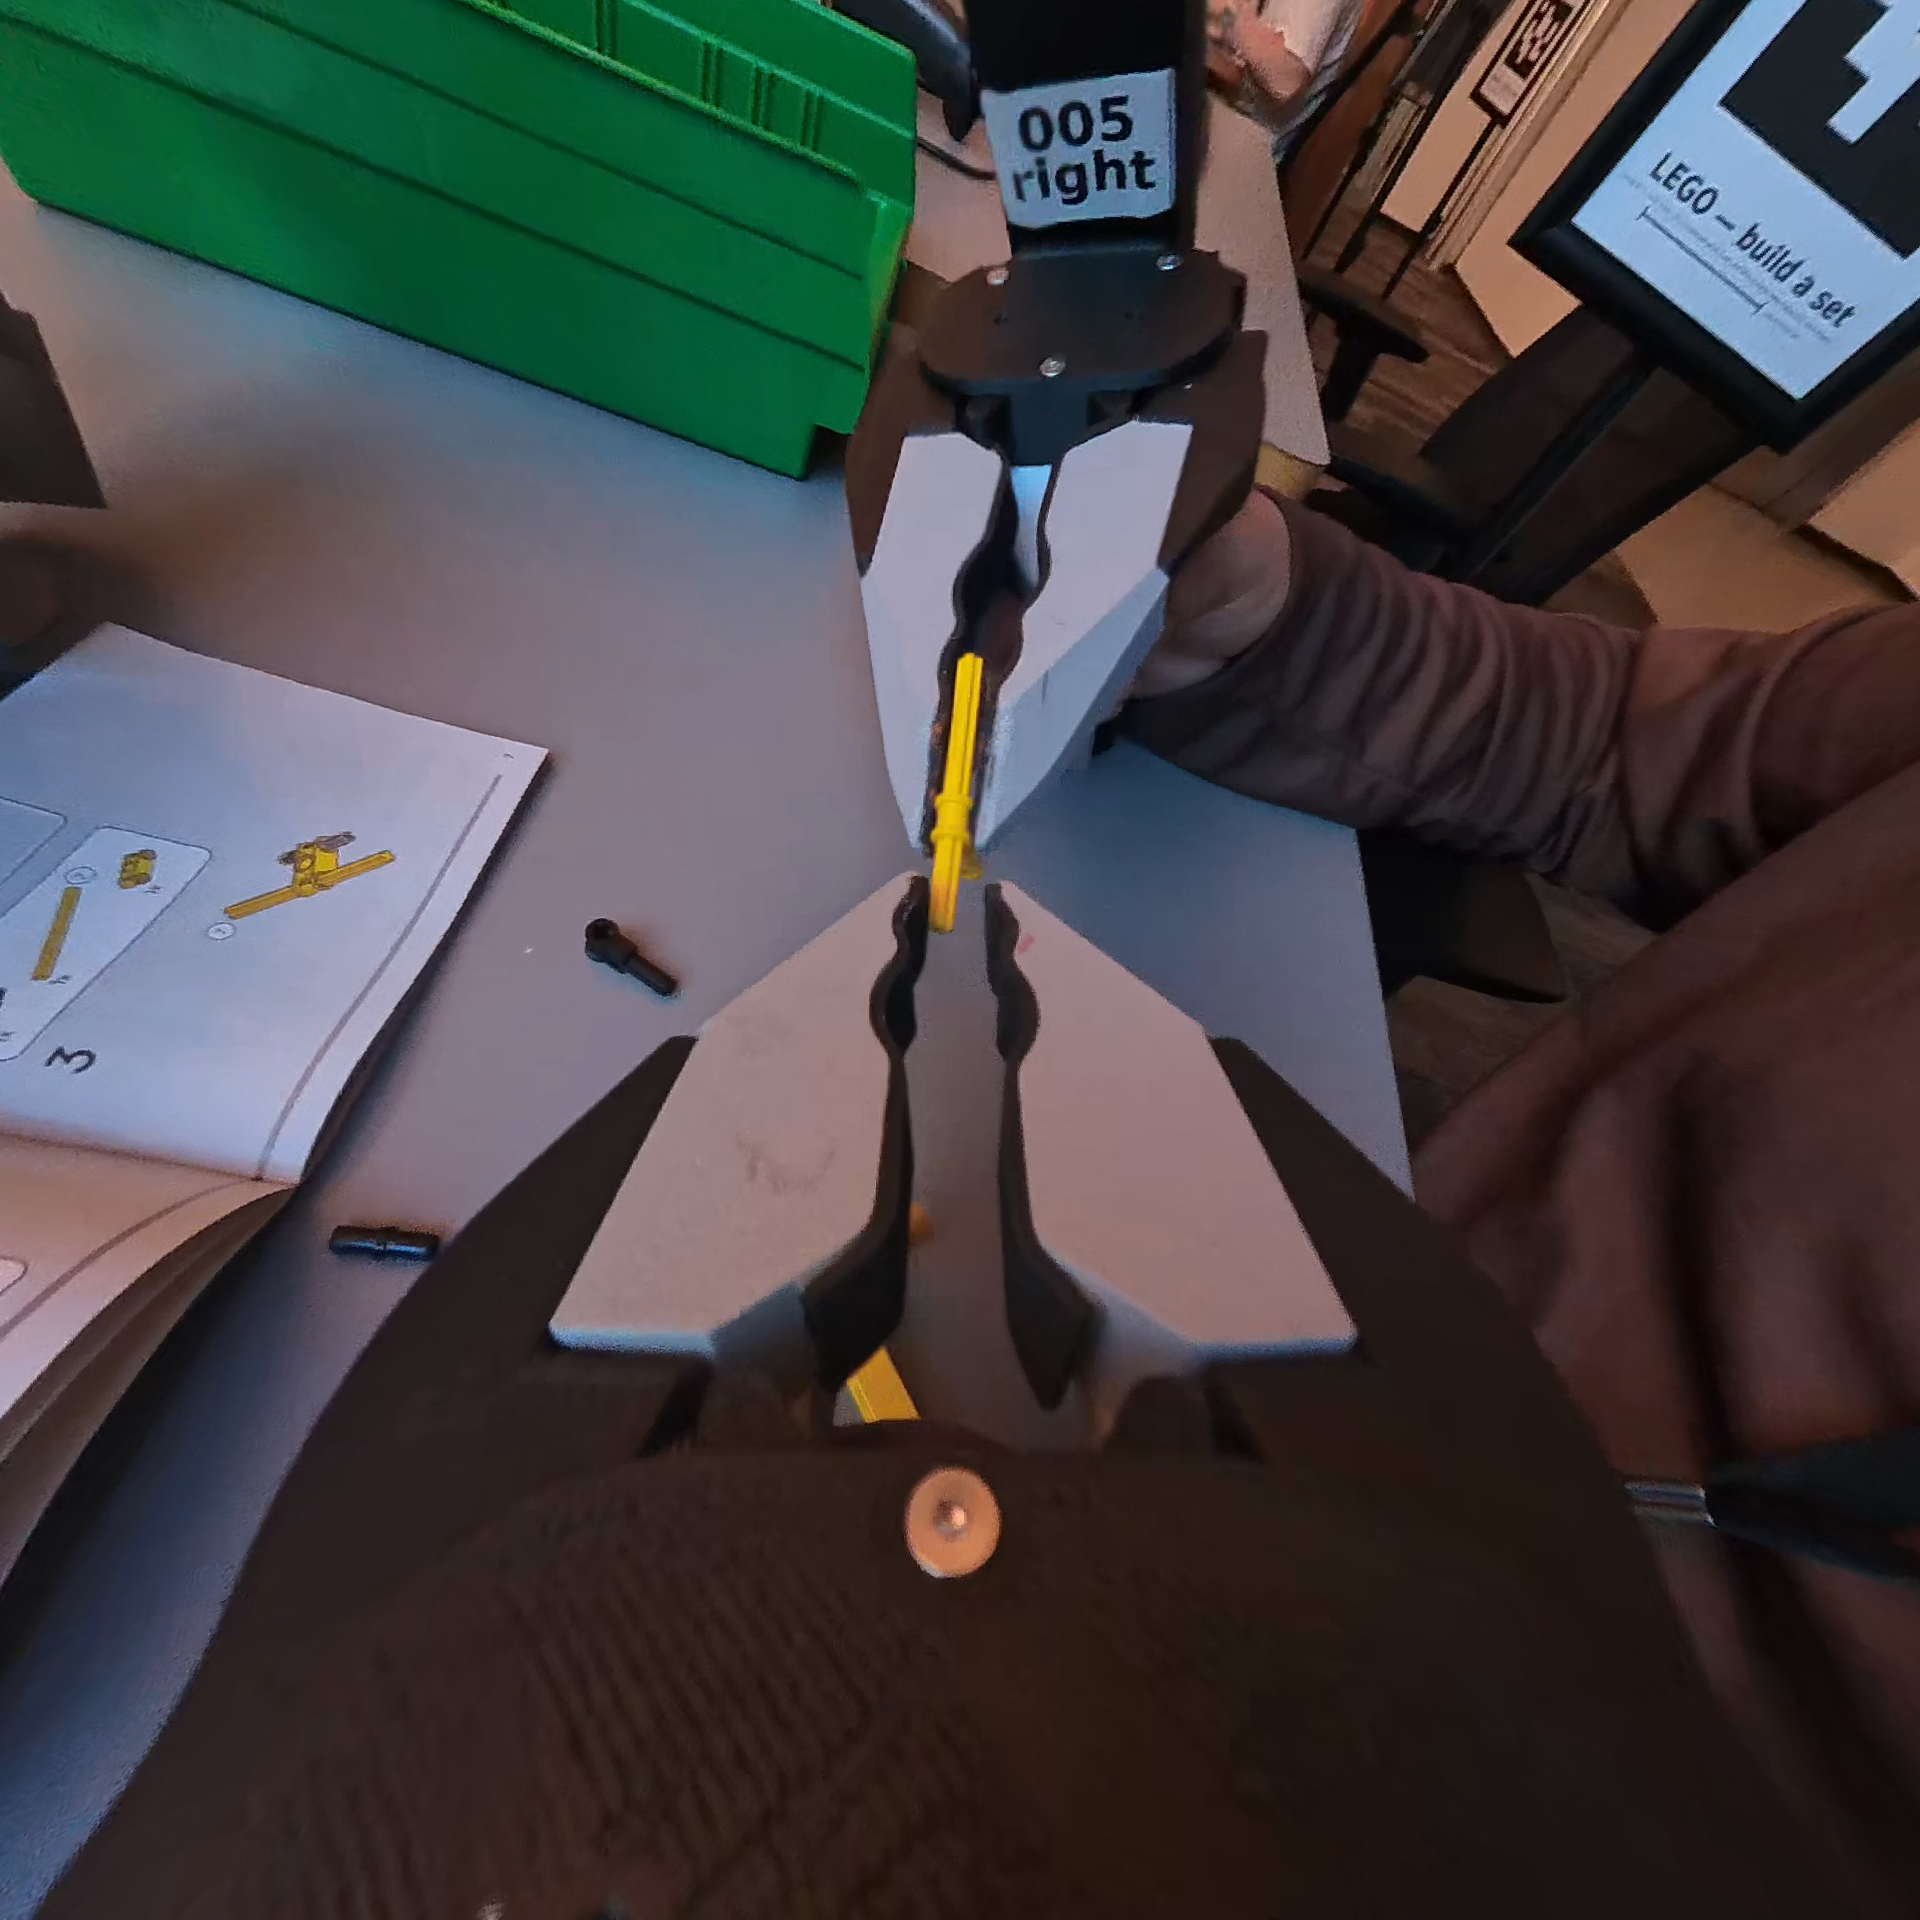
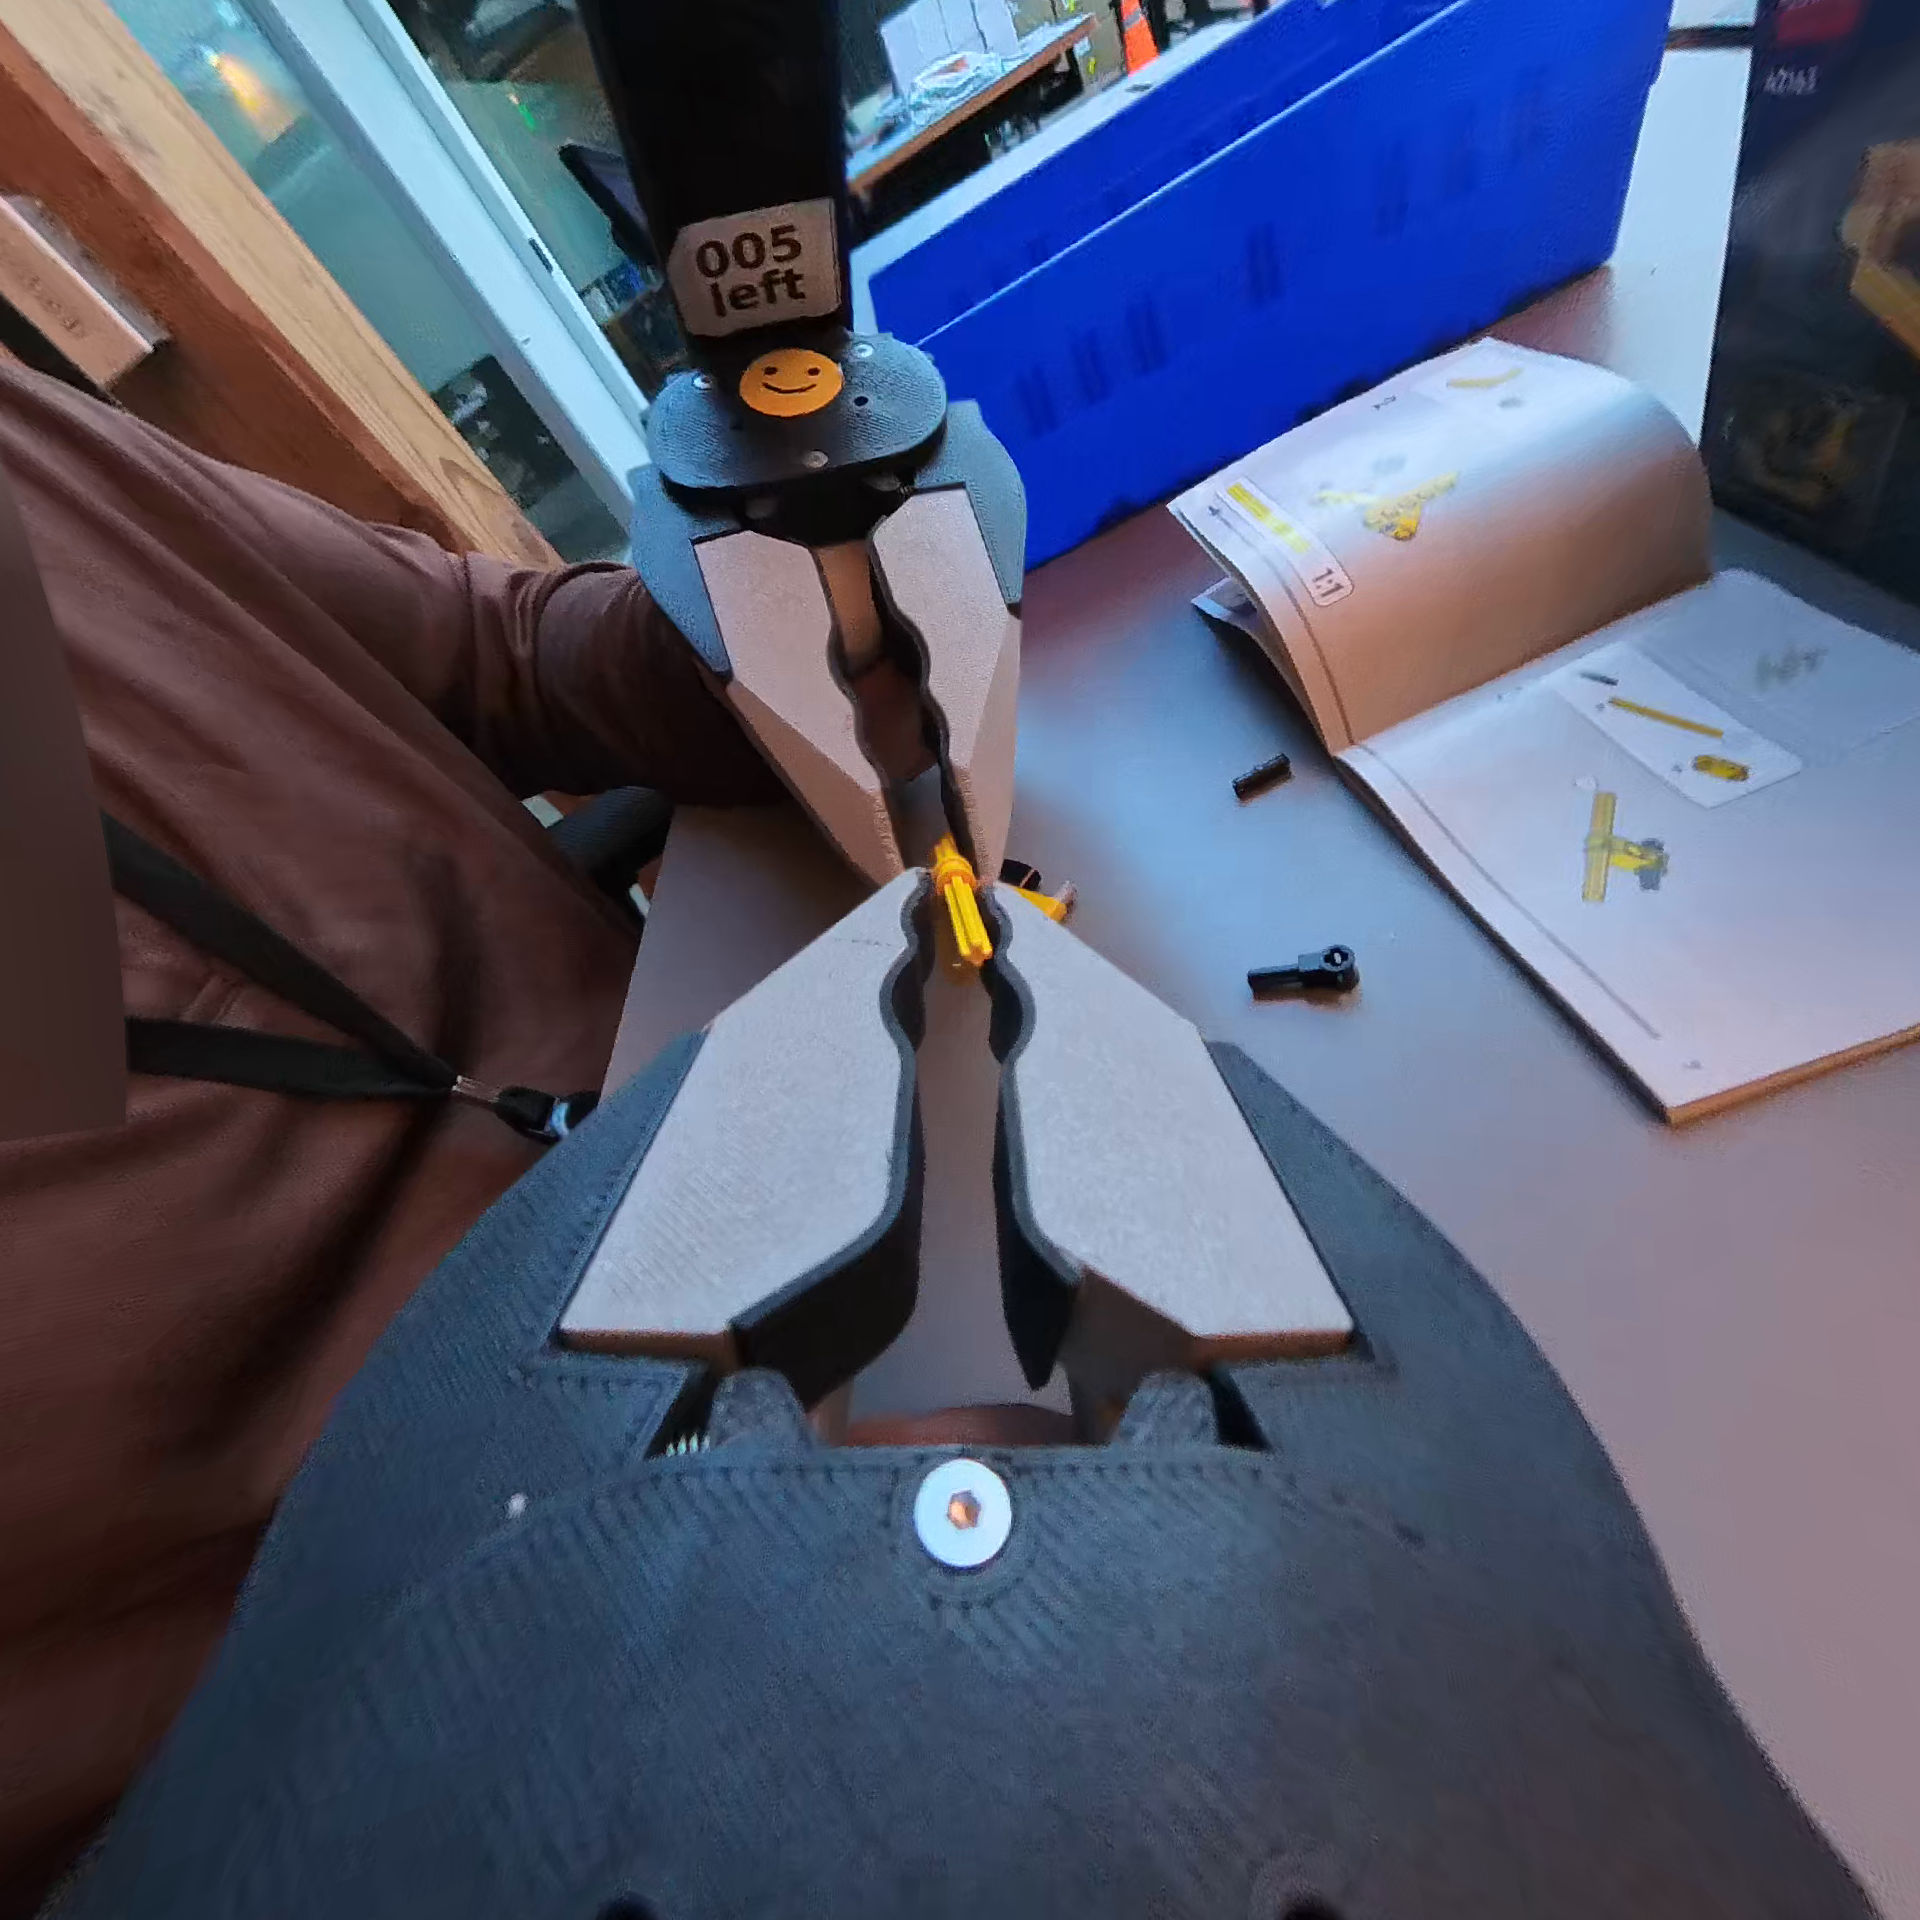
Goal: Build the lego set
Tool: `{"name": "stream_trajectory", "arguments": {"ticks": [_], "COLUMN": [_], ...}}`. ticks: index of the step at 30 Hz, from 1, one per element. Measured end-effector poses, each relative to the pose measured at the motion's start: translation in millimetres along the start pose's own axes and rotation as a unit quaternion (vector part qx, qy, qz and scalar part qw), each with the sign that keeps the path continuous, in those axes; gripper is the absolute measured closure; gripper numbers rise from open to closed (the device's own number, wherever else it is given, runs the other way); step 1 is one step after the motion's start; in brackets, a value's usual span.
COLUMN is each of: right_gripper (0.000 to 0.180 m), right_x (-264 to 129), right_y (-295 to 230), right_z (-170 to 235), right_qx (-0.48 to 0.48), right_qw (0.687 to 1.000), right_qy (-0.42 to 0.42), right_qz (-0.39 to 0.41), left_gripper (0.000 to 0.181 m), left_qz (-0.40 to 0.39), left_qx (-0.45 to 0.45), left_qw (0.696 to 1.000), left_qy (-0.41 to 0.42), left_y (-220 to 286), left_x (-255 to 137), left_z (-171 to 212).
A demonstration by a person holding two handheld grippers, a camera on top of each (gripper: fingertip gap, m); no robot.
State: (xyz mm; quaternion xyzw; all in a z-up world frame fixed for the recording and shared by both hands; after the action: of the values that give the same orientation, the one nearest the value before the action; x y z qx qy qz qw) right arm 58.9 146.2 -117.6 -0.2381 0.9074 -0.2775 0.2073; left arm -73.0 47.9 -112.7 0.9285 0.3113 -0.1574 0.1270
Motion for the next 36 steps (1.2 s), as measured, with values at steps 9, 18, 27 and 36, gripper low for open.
{"name": "stream_trajectory", "arguments": {"ticks": [9,18,27,36], "right_gripper": [0.175,0.175,0.176,0.176], "right_x": [3,3,0,-8], "right_y": [2,-7,-4,-1], "right_z": [0,-4,-3,-3], "right_qx": [0.050,-0.023,0.008,0.011], "right_qw": [0.998,0.999,0.999,0.999], "right_qy": [0.016,0.023,0.022,0.038], "right_qz": [-0.033,-0.004,-0.032,-0.028], "left_gripper": [0.179,0.179,0.179,0.179], "left_qz": [-0.019,-0.008,0.002,-0.006], "left_qx": [0.037,0.012,0.005,0.005], "left_qw": [0.999,1.000,1.000,1.000], "left_qy": [-0.012,0.009,0.015,0.018], "left_y": [3,2,3,1], "left_x": [-2,-7,-6,-4], "left_z": [-1,-4,-3,-3]}}
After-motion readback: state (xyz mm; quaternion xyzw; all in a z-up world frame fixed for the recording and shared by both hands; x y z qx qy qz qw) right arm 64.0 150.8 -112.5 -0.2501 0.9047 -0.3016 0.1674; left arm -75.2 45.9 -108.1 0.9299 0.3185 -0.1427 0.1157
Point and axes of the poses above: each gripper's, where its closed fingertips meet, x out along the fingers, z out of its underside, y = z × x across the jaws, the point moved 9 cm from there along -x, back along the fingers, and after that the axes turned 12 degrees about x, right-handed, at the moved point
